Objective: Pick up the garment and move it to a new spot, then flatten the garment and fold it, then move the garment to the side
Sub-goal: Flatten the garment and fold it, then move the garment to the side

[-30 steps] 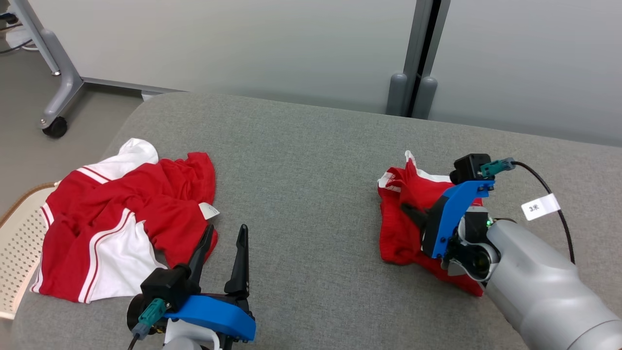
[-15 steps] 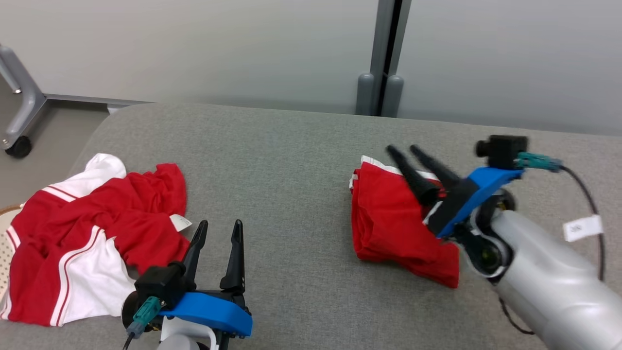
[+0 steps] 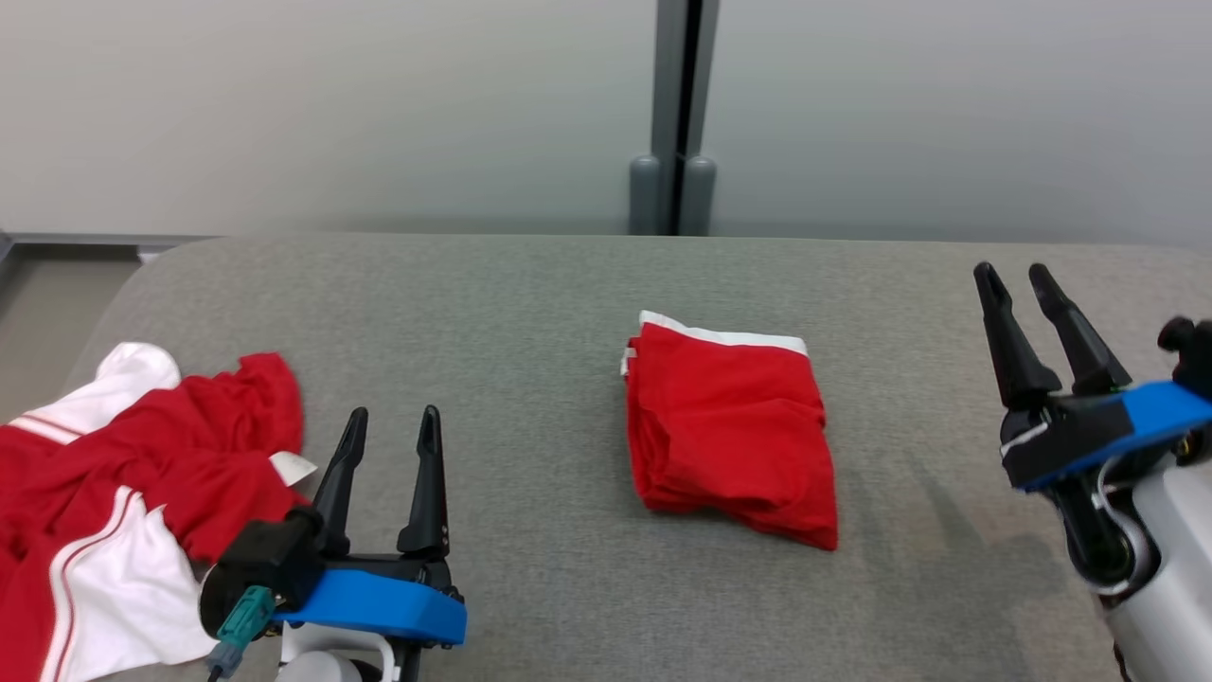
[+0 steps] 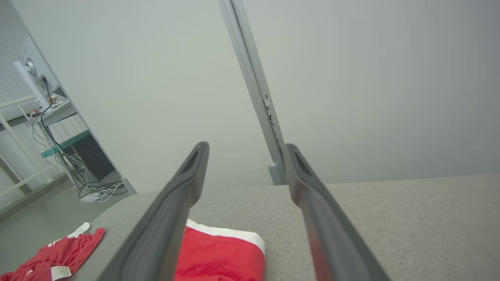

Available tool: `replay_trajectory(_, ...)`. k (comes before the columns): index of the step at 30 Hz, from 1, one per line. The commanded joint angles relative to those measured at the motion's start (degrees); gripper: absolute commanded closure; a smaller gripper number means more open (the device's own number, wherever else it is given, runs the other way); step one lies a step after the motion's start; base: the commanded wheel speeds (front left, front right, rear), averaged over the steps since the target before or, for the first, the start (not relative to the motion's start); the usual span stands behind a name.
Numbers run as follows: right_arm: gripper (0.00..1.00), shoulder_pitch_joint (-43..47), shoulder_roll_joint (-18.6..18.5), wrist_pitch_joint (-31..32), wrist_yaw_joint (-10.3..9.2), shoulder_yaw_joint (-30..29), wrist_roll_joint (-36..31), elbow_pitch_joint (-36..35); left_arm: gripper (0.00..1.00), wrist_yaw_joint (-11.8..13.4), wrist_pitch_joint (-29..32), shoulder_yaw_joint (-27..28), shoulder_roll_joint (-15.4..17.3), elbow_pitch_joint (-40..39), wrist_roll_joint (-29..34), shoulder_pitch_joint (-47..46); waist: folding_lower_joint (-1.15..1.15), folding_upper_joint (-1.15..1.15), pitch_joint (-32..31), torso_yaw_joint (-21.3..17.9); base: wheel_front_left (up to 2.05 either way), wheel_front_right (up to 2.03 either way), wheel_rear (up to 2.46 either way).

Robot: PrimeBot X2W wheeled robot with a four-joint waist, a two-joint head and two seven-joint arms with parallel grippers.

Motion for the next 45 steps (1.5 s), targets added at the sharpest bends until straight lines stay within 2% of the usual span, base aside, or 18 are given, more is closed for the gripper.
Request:
replay_trajectory(1,0.0,3.36,1.39,-0.15,0.02,-2.97,-3.93,-2.57,0.0,0.18,-0.26,0.71,0.06,-0.62,0.3,0.71,0.0,0.0,-0.62,-1.44,0.0,0.0,0.0)
replay_trajectory(5,0.0,11.08,5.23,-0.16,0.02,-8.44,-12.77,-9.09,0.0,0.66,-0.26,2.39,0.05,-1.24,0.55,1.14,0.0,0.0,-1.05,-4.01,0.0,0.0,0.0)
replay_trajectory(9,0.0,16.41,8.17,-0.18,0.02,-11.04,-19.07,-12.8,0.0,1.37,-0.26,4.44,0.02,-2.29,1.53,1.93,0.0,0.0,-1.2,-6.57,0.0,0.0,0.0)
replay_trajectory(15,0.0,19.13,10.48,-0.17,0.02,-11.89,-26.69,-11.77,0.0,2.24,-0.26,7.38,0.08,-0.64,3.91,2.87,0.0,0.0,-1.03,-9.54,0.0,0.0,0.0)
replay_trajectory(21,0.0,19.55,12.66,-0.17,0.02,-13.4,-30.59,-8.8,0.0,2.19,-0.24,8.54,0.05,1.3,4.86,2.98,0.0,0.0,-0.82,-10.09,0.0,0.0,0.0)
replay_trajectory(30,0.0,16.9,13.24,-0.17,0.02,-12.78,-31.58,-6.37,0.0,2.03,-0.22,8.27,0.05,2.01,4.7,1.72,0.0,0.0,0.05,-9.35,0.0,0.0,0.0)
replay_trajectory(34,0.0,14.69,12.99,-0.18,0.02,-10.0,-30.56,-2.9,0.0,1.98,-0.22,7.8,0.04,2.38,4.96,1.14,0.0,0.0,0.47,-8.8,0.0,0.0,0.0)
replay_trajectory(40,0.0,6.24,12.96,2.49,0.02,-3.85,-25.28,6.61,0.0,1.86,-0.22,6.1,0.03,2.95,4.75,-0.05,0.0,0.0,1.66,-6.93,0.0,0.0,0.0)
replay_trajectory(45,0.0,-1.67,12.1,7.29,0.02,0.98,-16.3,13.62,0.0,1.75,-0.22,4.48,0.04,3.58,4.17,-1.41,0.0,0.0,3.29,-3.98,0.0,0.0,0.0)
